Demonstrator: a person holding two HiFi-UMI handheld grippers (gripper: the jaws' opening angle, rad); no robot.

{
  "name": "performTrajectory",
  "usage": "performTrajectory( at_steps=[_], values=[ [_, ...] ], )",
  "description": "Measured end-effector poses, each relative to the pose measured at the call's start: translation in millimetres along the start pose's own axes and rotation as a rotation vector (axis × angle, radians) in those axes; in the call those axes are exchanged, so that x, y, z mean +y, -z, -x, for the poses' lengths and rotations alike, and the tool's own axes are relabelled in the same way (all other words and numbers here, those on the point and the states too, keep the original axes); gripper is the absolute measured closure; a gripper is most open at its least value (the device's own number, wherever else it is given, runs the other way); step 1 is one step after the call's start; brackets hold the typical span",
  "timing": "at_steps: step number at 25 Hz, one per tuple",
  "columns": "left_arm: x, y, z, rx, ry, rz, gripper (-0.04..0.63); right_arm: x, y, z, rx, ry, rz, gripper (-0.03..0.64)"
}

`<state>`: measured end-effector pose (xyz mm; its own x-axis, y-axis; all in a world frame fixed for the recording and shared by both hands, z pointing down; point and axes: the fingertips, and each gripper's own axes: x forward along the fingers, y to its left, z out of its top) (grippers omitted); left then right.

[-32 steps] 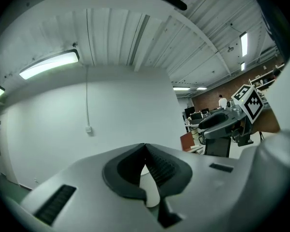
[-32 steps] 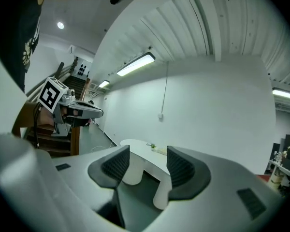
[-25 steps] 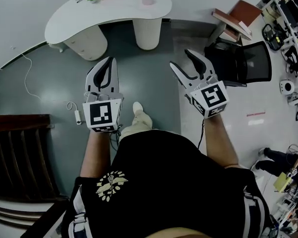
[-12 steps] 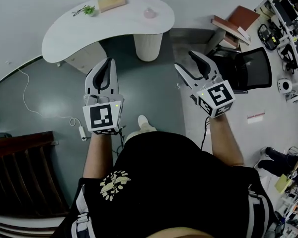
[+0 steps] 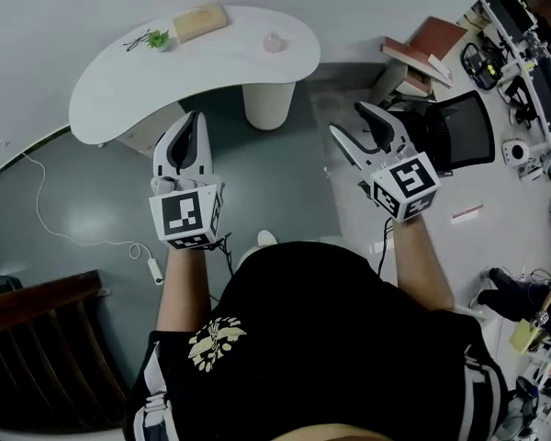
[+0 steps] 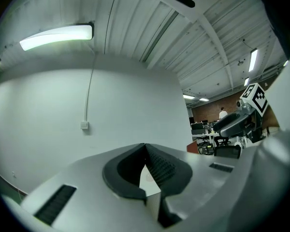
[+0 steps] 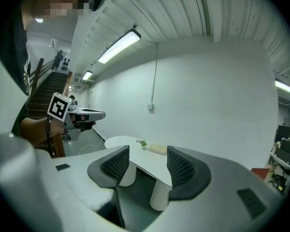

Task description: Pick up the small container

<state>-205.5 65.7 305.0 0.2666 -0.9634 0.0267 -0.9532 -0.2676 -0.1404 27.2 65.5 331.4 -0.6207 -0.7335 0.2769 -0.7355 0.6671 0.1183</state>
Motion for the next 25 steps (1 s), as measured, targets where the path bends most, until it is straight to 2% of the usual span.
performTrajectory(
  at_steps=[5, 9, 14, 19, 21, 23, 25],
  values=[
    [-12.4, -5.8, -14.5, -0.022, 0.046, -0.007, 0.574, -7.6, -1.2, -0.4, 0.006, 0.027, 0.003, 0.382],
    [-23.8, 0.9, -19.3, 0.017, 0.088, -0.036, 0.574, -15.2, 9.0, -1.6, 0.004, 0.039, -0.032, 0.382],
    [-25.8, 14.8, -30.4, 0.065, 0.090, -0.057, 0.574, -21.0, 13.4, -20.1, -0.020, 0.003, -0.050, 0.382],
    [-19.8, 6.3, -50.9, -0.030, 0.053, -0.052, 0.574, -37.3, 7.2, -46.1, -0.034, -0.042, -0.056, 0.382],
    [-19.6, 10.5, -68.3, -0.008, 0.065, -0.063, 0.574, -49.0, 2.7, -58.5, -0.045, -0.051, -0.057, 0.382],
    [-24.9, 20.4, -91.2, 0.048, 0.111, -0.068, 0.574, -62.3, 0.8, -72.0, -0.049, -0.062, -0.060, 0.382],
    [-26.3, 27.7, -114.5, 0.075, 0.138, -0.029, 0.574, -77.6, 1.4, -88.1, -0.046, -0.071, -0.068, 0.382]
  ],
)
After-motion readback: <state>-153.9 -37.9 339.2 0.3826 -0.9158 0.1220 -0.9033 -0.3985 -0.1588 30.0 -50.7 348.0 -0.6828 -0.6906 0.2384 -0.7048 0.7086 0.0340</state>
